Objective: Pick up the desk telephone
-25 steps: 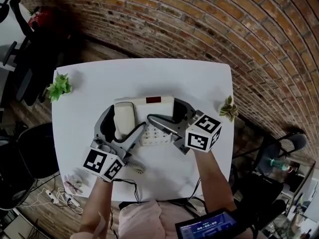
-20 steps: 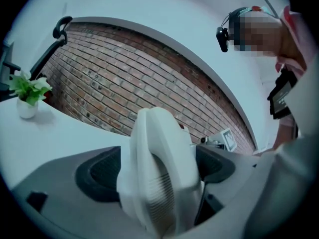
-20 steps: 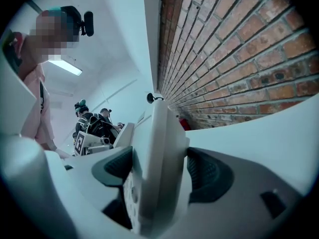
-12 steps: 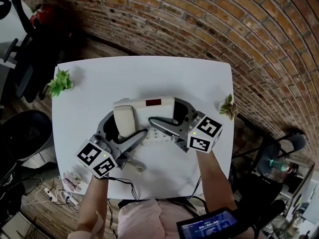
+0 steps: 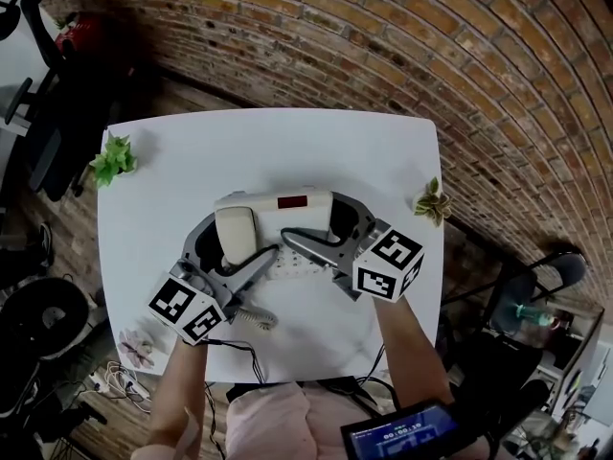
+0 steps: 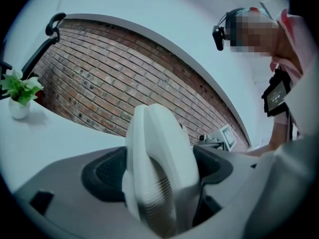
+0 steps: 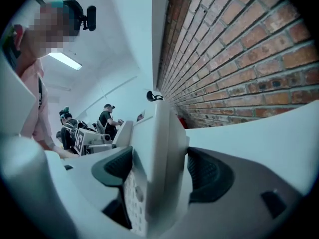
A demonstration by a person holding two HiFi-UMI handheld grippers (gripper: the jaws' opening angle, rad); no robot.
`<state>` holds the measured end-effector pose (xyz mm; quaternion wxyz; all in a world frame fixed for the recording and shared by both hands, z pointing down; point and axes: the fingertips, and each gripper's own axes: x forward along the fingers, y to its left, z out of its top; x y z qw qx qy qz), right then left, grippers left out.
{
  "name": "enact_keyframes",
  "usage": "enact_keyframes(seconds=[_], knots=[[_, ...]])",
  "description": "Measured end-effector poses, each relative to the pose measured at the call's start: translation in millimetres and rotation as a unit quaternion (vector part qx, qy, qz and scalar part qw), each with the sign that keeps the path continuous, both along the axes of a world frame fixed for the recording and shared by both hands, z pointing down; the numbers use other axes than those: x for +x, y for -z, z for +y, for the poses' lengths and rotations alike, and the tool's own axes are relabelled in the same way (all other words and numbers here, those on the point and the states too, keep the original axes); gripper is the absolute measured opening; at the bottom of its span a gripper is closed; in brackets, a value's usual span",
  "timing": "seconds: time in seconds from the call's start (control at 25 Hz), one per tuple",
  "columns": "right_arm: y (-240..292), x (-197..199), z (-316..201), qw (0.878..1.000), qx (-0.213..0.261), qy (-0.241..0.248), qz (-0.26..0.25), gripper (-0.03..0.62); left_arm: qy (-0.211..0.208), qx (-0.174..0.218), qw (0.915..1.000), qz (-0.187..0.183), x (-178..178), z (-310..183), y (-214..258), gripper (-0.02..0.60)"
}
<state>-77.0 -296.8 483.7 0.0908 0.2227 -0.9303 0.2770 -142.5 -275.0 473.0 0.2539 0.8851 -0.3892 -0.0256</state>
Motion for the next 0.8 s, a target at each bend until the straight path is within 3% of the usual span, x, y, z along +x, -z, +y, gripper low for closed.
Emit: enact_keyframes(seconds=[0.12, 0.28, 0.8], knots=[[-5.0, 4.8, 6.0, 0.999, -0.02, -0.015, 0.029, 0.345, 0.001, 0.003, 1.0, -0.004, 0.1, 0.9, 0.4, 0.423], [-8.5, 5.8, 11.3, 0.998, -0.048, -0.019, 0.026, 0.344, 0.001, 0.009, 0.9999, -0.008, 1.5, 2.7, 2.3, 0.423], [-2.8, 11.7, 33.3, 0.997, -0.065, -0.028, 0.044, 0.319, 0.024, -0.02, 0.9995, -0.004, 6.3, 21.8, 5.7, 0.41]])
